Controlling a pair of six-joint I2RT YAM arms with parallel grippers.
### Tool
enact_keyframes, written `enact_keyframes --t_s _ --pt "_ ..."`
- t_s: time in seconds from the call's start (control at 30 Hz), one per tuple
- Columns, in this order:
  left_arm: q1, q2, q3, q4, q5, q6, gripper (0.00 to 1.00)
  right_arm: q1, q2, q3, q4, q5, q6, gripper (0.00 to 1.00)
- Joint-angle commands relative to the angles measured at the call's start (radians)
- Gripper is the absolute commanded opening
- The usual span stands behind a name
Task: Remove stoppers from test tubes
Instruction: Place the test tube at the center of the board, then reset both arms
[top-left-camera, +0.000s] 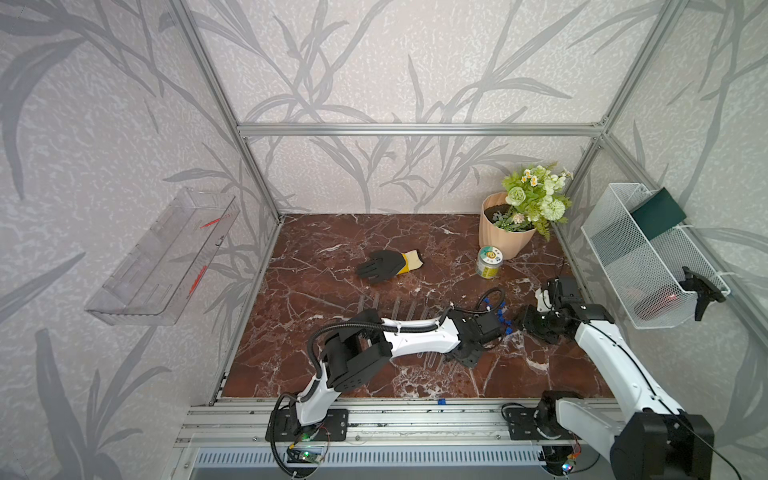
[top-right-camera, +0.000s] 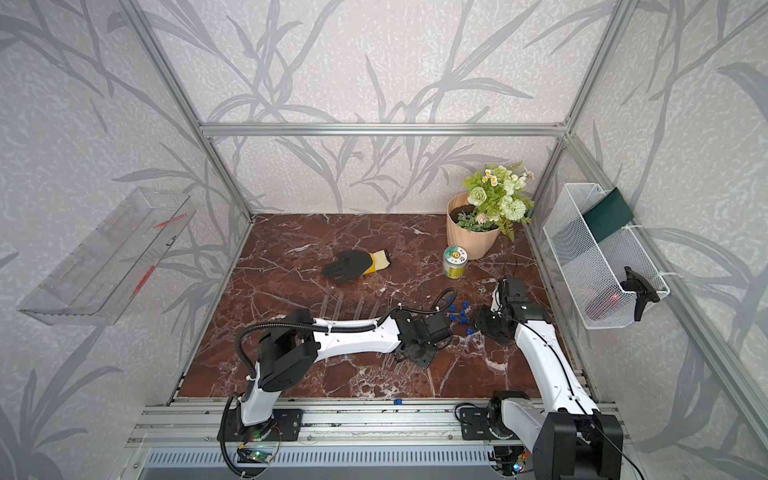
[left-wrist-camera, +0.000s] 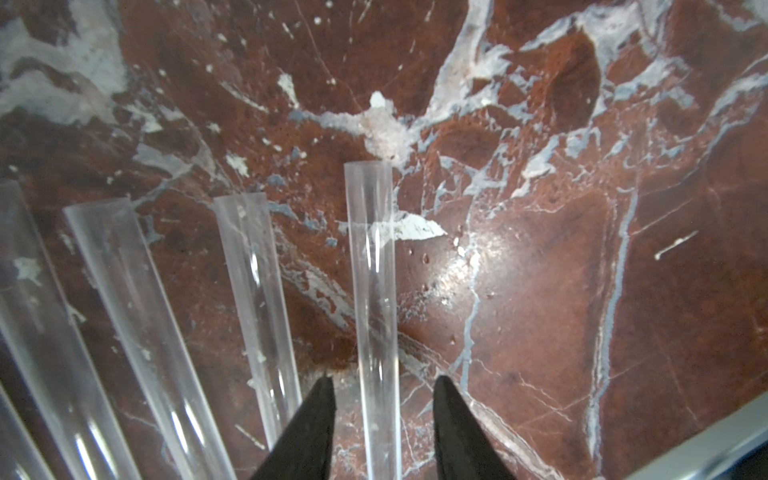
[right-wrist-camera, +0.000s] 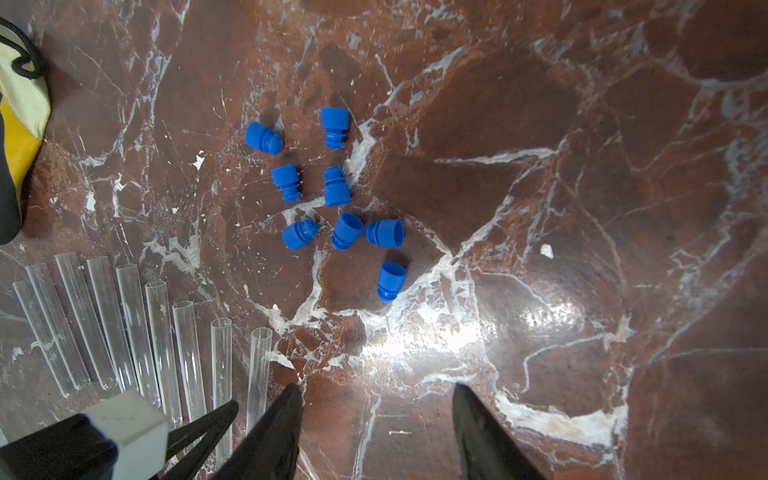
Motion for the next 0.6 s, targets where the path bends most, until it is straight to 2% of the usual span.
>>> enact_keyframes --t_s 0.0,0.1,0.2,0.37,0.4,0.43,0.5,0.57 --pt "-0.004 -0.073 0.012 -0.045 -0.026 0.016 0.5 -0.005 -0.03 0.042 -0.038 0.044 -0.02 0.63" --pt "-0.002 -0.137 -0.005 -0.041 -0.007 0.039 0.6 -0.004 -0.056 0.037 -0.026 0.063 -0.025 0.74" --pt "-0.002 -0.208 -0.024 -0.055 0.002 0.057 0.69 -0.002 -0.083 0.043 -0.004 0.082 -0.041 0.99" --pt "0.02 -0.415 -0.121 -0.085 -0.093 0.047 0.84 0.014 -0.115 0.065 0.048 0.118 -0.067 0.99" --pt "0.043 -0.466 -0.154 -0.089 -0.103 0.051 0.91 0.035 -0.125 0.076 0.051 0.161 -0.072 0.99" --pt "0.075 -0.521 -0.192 -0.093 -0.101 0.057 0.99 0.062 -0.134 0.088 0.053 0.2 -0.085 0.99" --pt "0.161 -0.626 -0.283 -0.104 -0.129 0.072 0.99 0.099 -0.152 0.096 0.089 0.21 -0.122 0.99" --pt "0.273 -0.766 -0.406 -0.084 -0.175 0.087 0.99 0.104 -0.177 0.076 0.161 0.147 -0.142 0.99"
